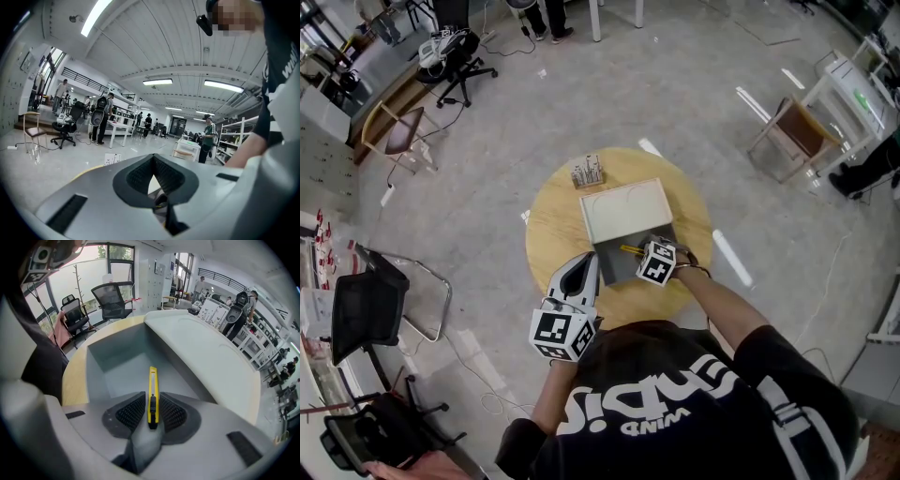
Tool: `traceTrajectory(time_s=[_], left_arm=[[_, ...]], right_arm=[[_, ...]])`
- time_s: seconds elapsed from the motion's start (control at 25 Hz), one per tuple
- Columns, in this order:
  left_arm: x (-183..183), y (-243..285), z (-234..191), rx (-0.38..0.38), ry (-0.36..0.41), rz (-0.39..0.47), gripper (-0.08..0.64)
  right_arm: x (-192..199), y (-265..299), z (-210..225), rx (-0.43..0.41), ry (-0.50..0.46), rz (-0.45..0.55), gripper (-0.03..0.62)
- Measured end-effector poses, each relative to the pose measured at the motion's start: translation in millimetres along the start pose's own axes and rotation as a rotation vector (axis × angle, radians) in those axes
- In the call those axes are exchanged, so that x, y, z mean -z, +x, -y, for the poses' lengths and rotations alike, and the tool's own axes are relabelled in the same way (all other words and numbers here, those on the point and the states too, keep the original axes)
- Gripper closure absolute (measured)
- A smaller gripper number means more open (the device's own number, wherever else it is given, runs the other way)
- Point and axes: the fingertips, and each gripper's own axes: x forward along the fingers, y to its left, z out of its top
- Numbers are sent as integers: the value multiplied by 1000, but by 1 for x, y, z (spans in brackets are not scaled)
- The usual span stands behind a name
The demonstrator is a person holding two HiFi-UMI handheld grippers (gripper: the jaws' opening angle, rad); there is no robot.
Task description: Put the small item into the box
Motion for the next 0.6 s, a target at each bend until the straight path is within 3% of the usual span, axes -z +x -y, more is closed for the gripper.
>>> traceTrajectory(time_s=[0.24,0.36,0.6], left_arm=[[-1,-1,1,1,-3,-2,551],[1,-1,3,7,-5,-3,551],[-1,2,10,28,4,0,551]], right_arm=[[-7,-16,2,0,26,39,524],[-21,-34,4,15,54,110,576],[-60,-94,14,94,71,299,583]])
